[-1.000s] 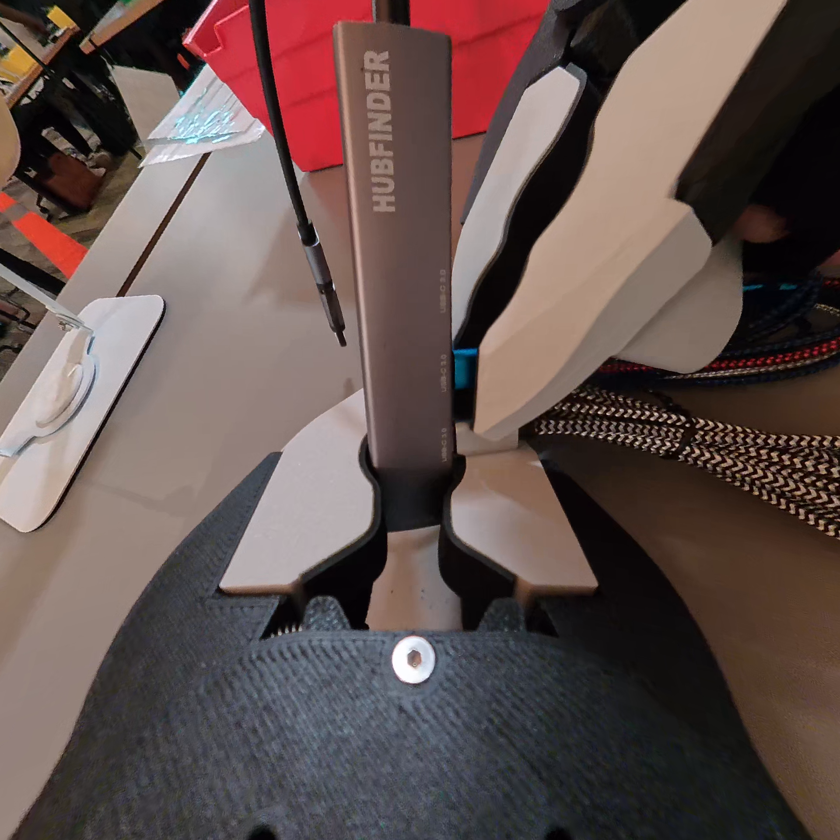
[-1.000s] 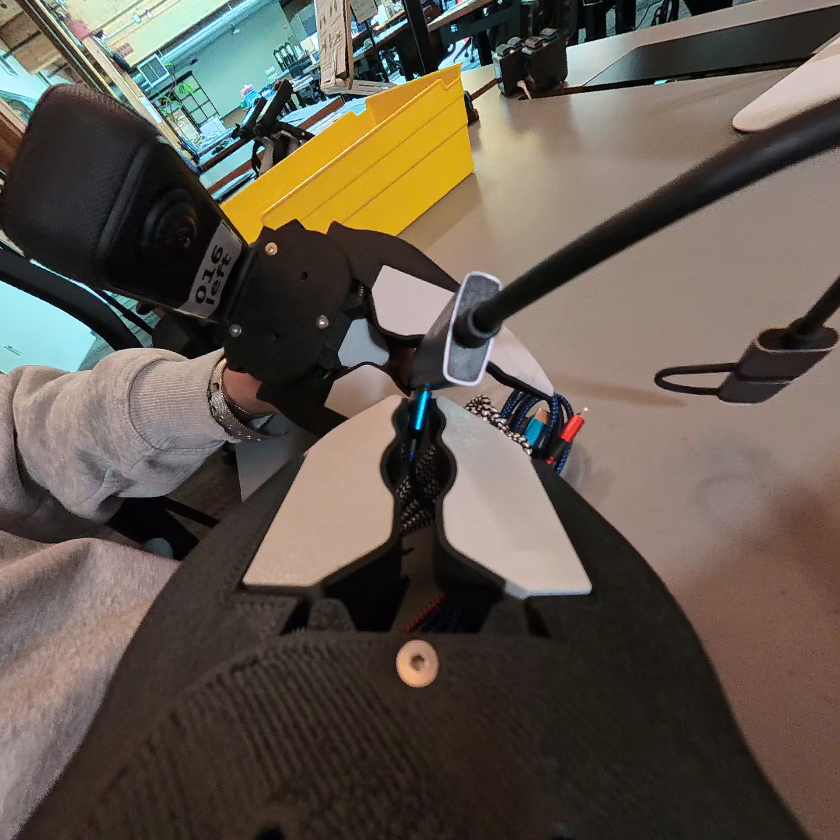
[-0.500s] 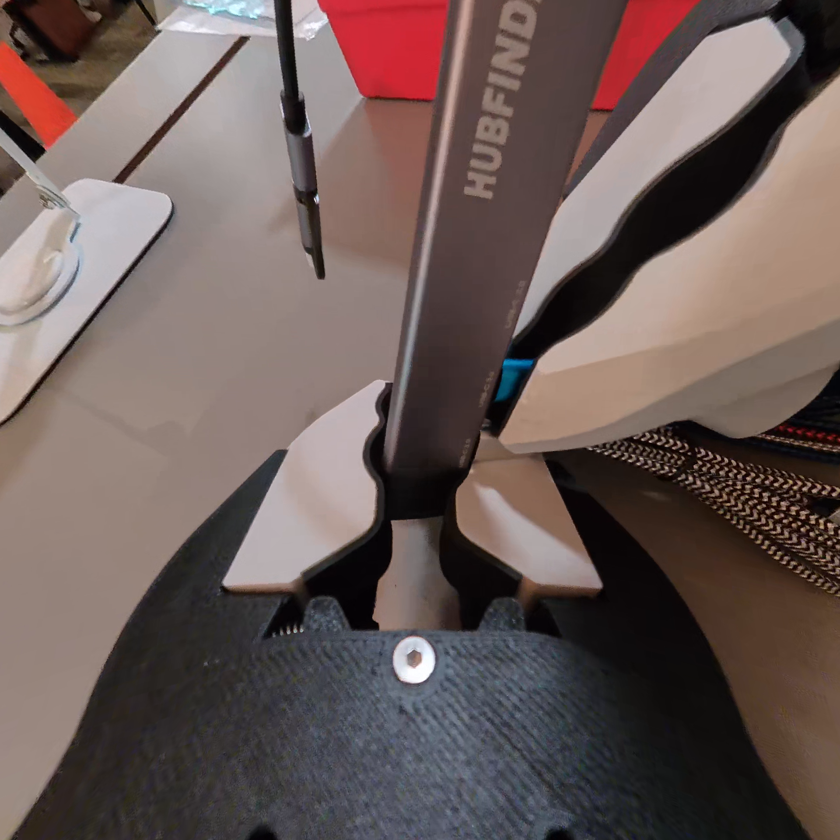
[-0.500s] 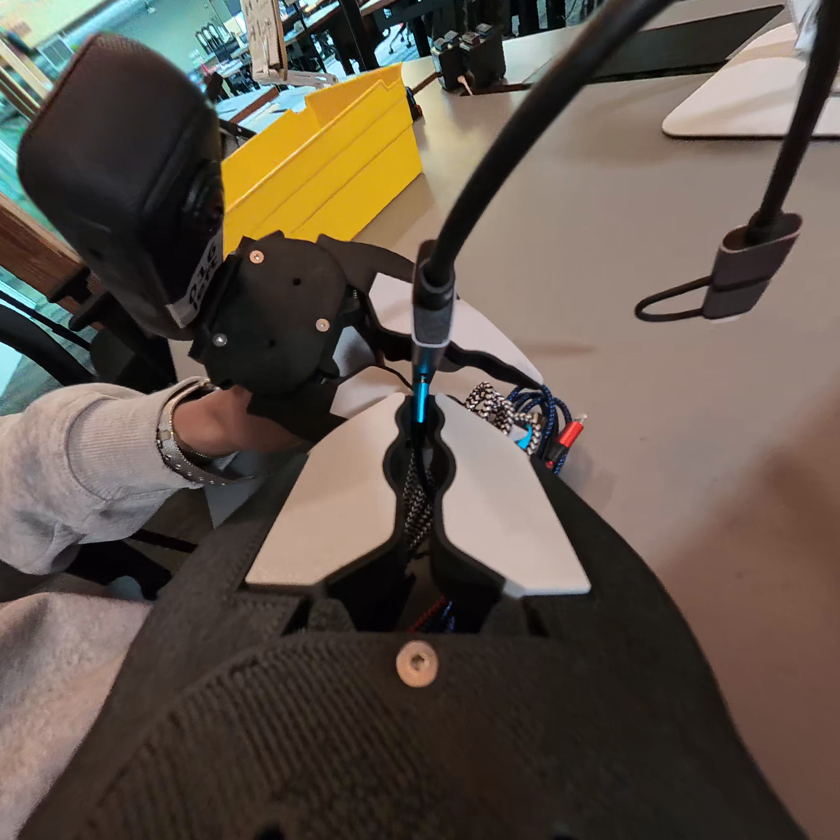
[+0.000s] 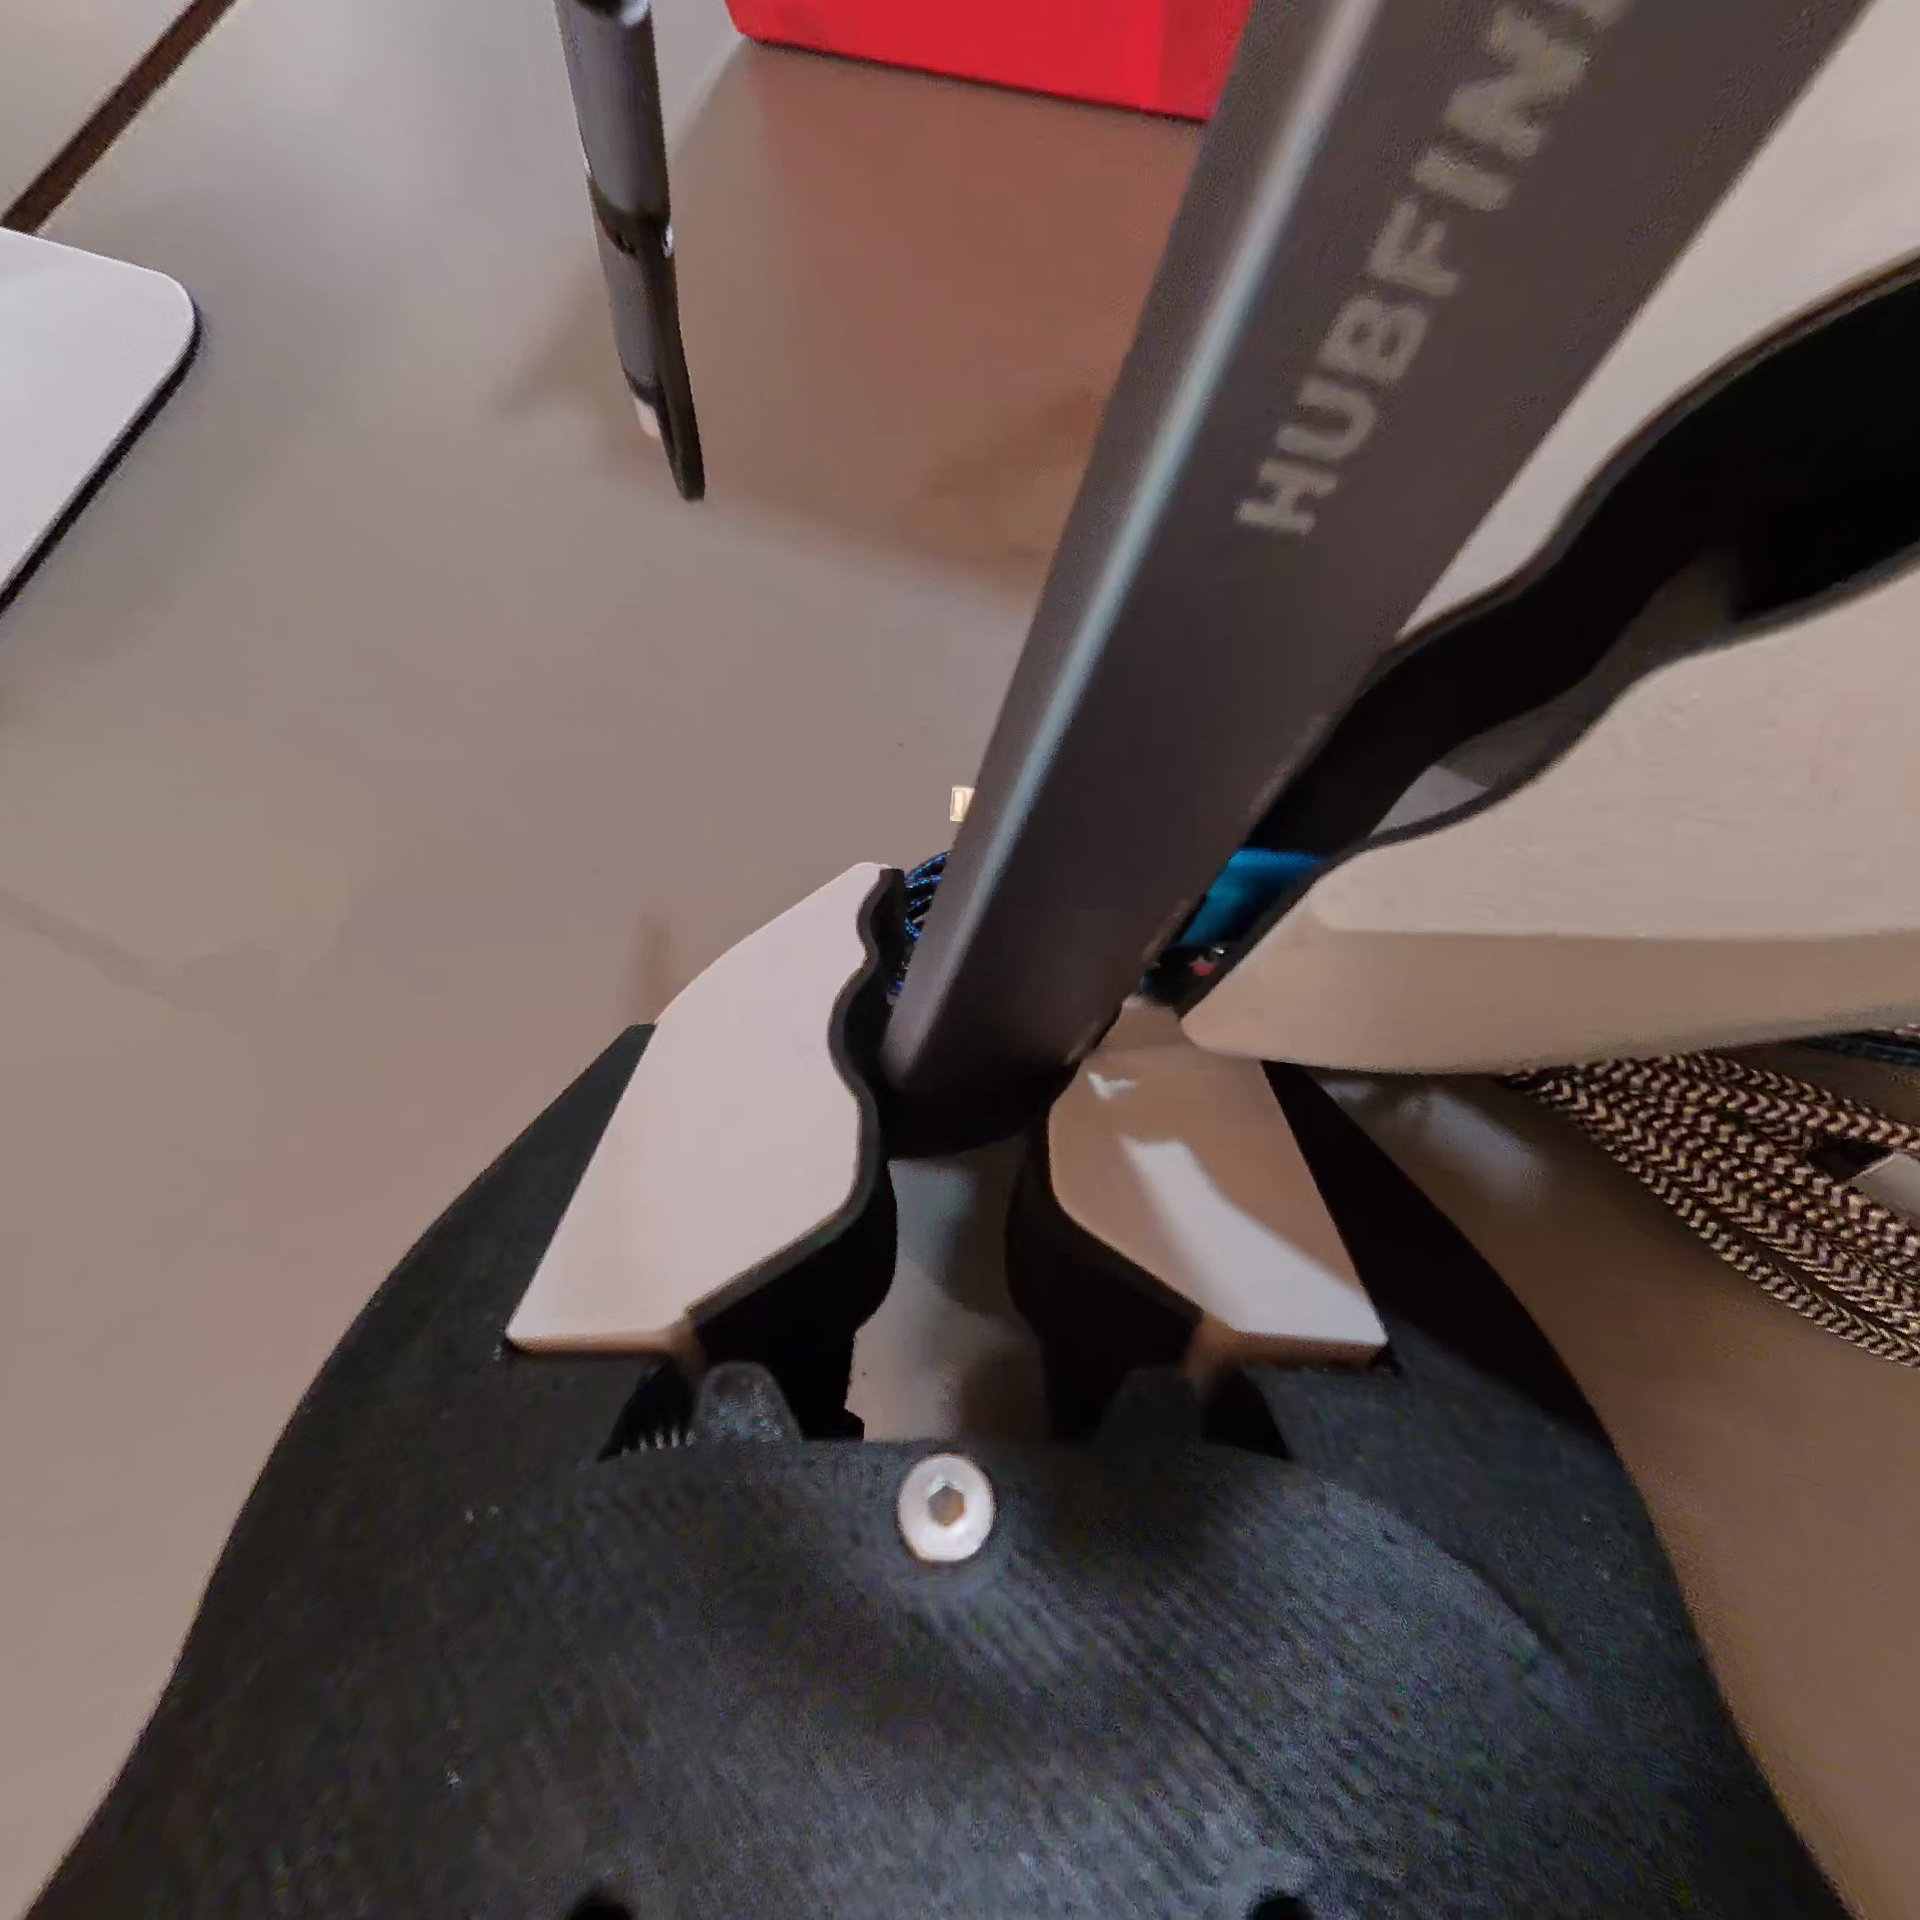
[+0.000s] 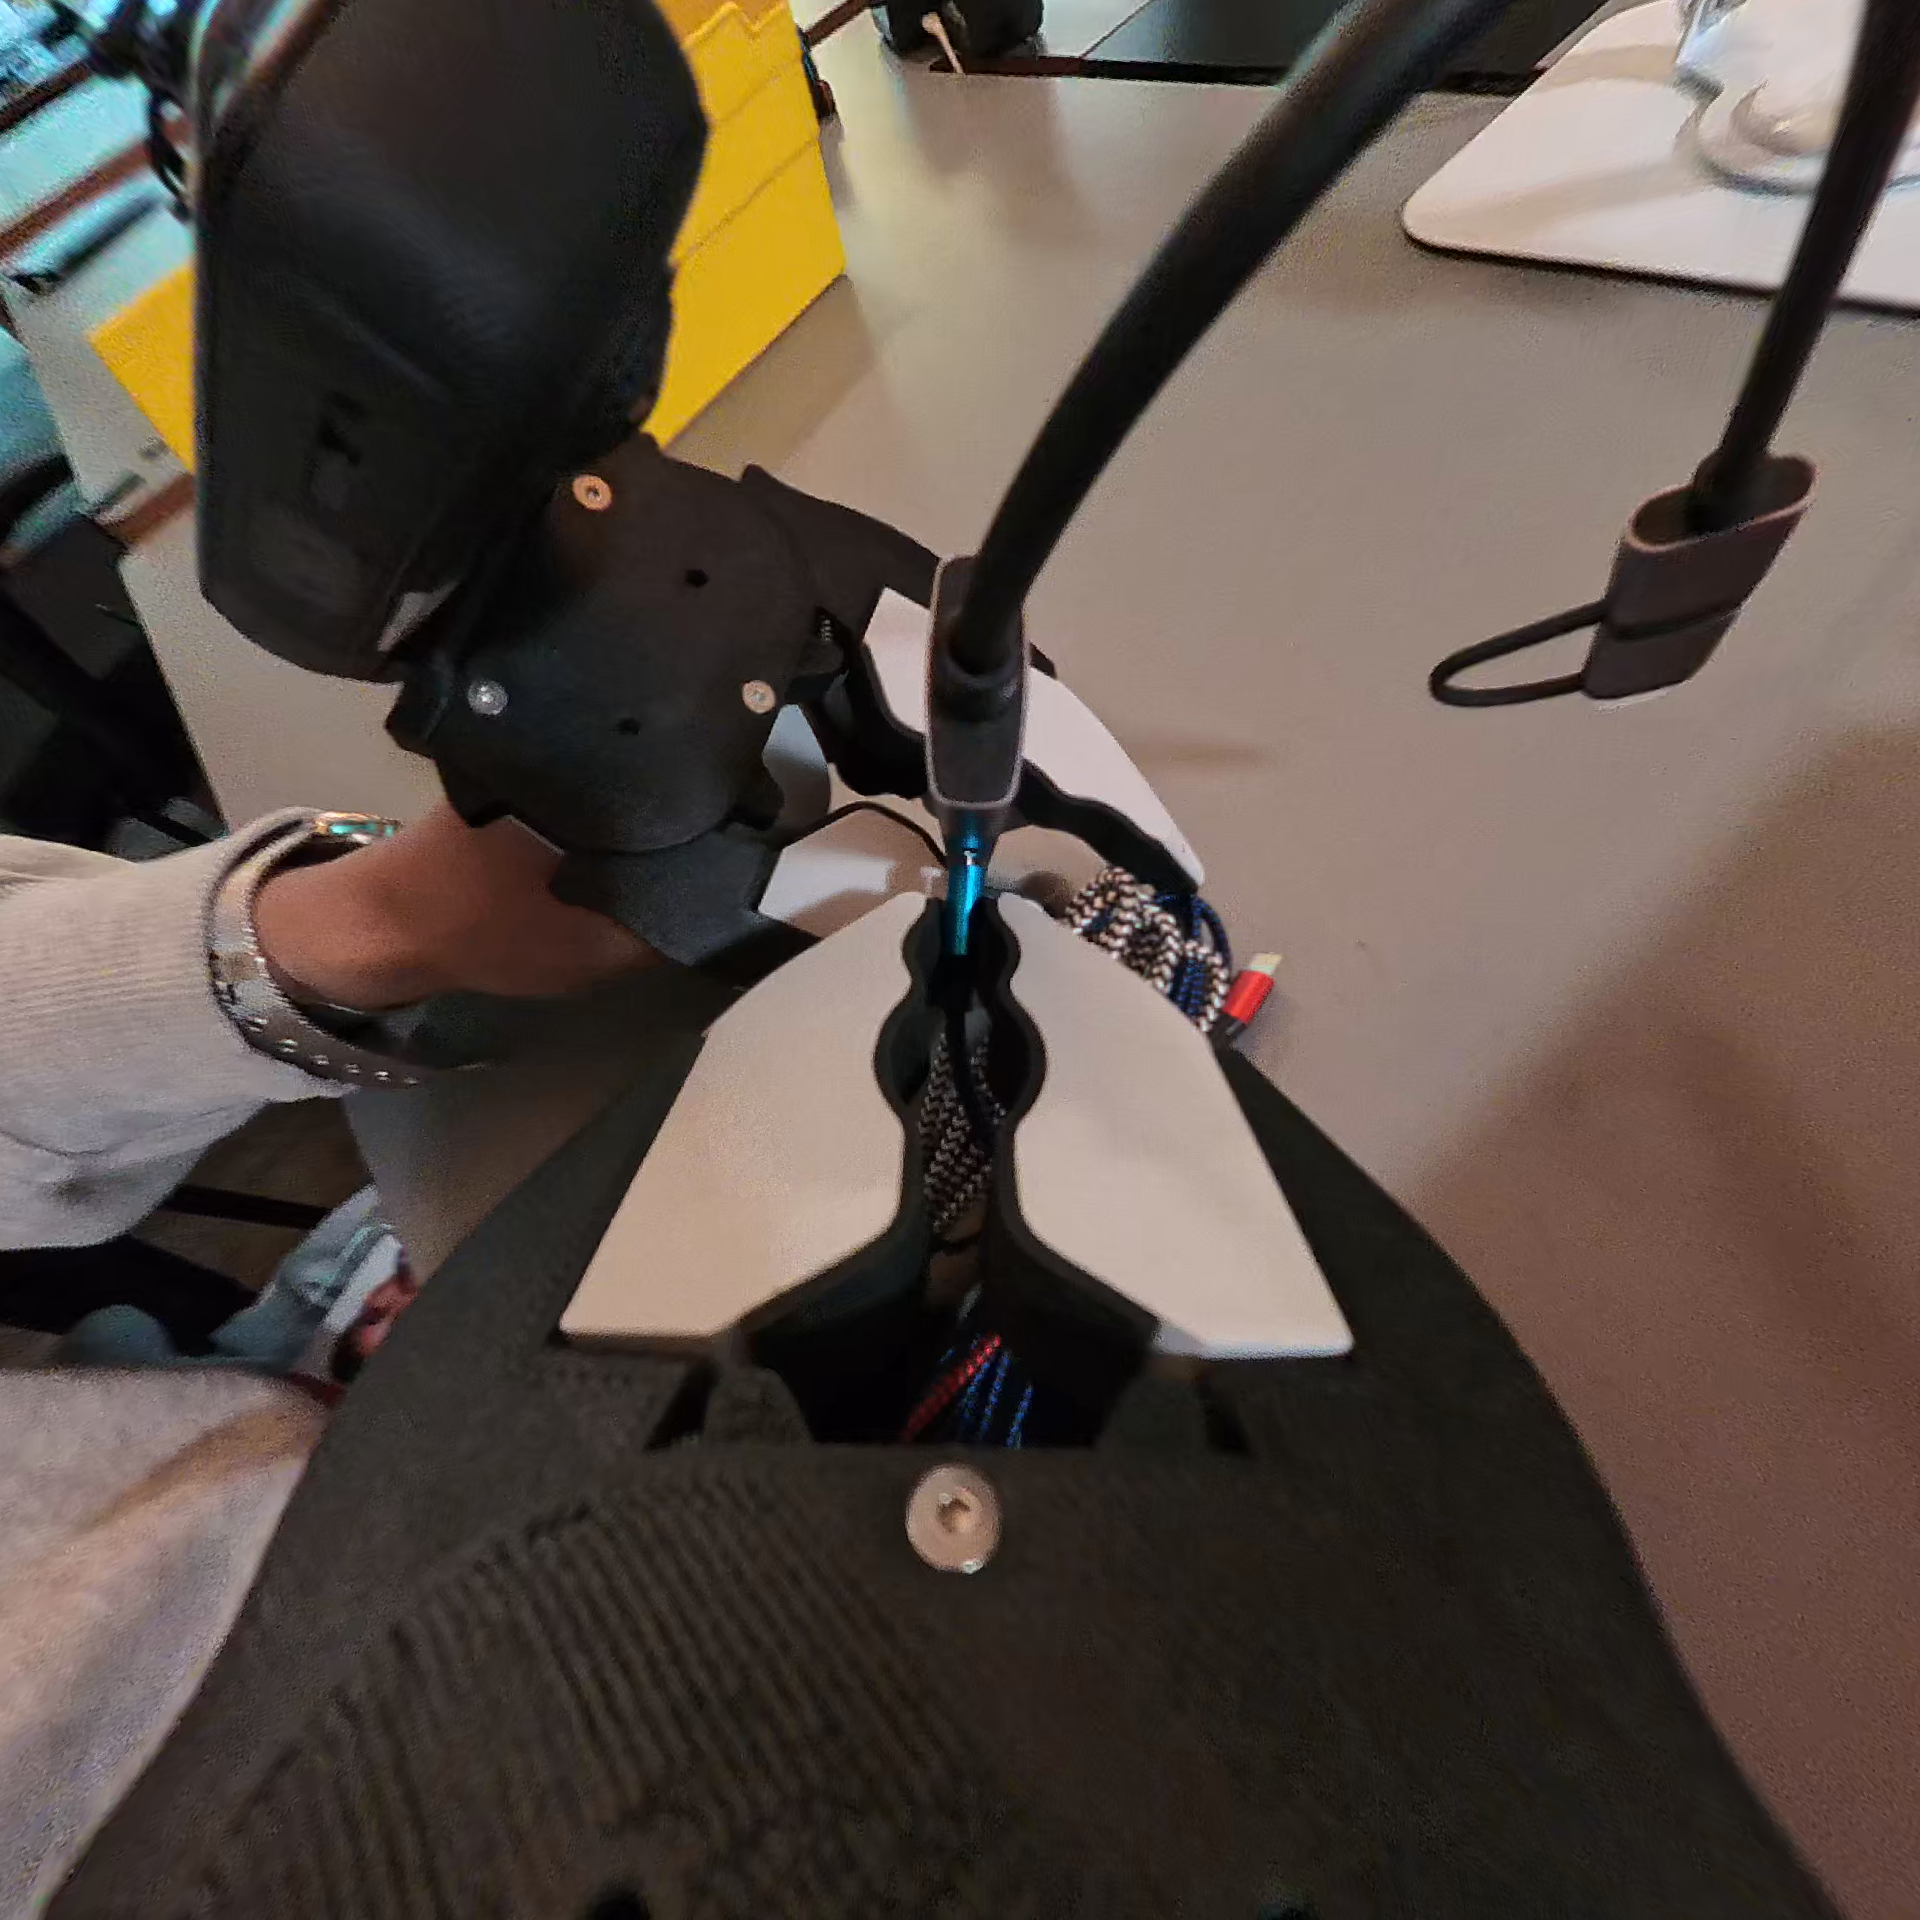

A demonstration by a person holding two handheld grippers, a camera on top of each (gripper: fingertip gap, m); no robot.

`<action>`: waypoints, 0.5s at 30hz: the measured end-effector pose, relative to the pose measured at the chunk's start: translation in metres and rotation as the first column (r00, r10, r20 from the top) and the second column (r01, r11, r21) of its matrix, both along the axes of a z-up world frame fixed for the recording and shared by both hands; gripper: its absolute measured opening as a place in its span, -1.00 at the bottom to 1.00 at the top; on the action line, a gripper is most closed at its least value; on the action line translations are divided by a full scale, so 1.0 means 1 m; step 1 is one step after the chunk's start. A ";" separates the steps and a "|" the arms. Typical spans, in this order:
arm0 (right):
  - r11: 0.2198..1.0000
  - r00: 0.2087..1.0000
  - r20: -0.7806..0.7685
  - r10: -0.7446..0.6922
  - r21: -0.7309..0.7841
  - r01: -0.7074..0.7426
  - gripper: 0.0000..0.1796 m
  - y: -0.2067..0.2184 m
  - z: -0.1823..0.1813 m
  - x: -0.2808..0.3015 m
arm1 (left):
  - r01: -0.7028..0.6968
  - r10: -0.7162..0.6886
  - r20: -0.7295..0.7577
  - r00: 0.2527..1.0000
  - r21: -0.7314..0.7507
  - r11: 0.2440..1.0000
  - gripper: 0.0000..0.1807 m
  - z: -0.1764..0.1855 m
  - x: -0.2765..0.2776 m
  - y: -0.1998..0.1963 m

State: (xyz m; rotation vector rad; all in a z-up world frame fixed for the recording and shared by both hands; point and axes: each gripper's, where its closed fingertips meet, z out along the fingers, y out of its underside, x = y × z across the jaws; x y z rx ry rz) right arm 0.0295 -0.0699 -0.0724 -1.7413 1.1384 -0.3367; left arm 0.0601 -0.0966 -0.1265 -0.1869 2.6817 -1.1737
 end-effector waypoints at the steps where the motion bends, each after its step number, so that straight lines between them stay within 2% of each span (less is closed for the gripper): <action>1: 0.999 1.000 0.016 -0.002 -0.033 0.003 -0.91 0.000 0.000 0.000 | -0.004 0.004 0.008 1.000 0.002 1.000 -0.71 0.000 0.001 0.000; 4: 0.996 0.999 0.038 -0.020 -0.091 0.023 -0.91 -0.001 -0.002 -0.001 | -0.004 0.004 0.011 1.000 0.015 1.000 -0.69 -0.002 0.000 0.000; 8: 0.995 0.997 -0.053 -0.052 0.083 0.056 -0.90 -0.003 -0.004 -0.007 | 0.001 -0.003 0.047 0.999 0.034 0.999 -0.70 -0.004 -0.001 0.000; 15: 0.972 0.993 -0.108 -0.041 0.227 0.065 -0.92 -0.002 -0.003 -0.012 | 0.038 -0.040 0.054 0.998 0.036 0.999 -0.72 -0.003 -0.007 -0.001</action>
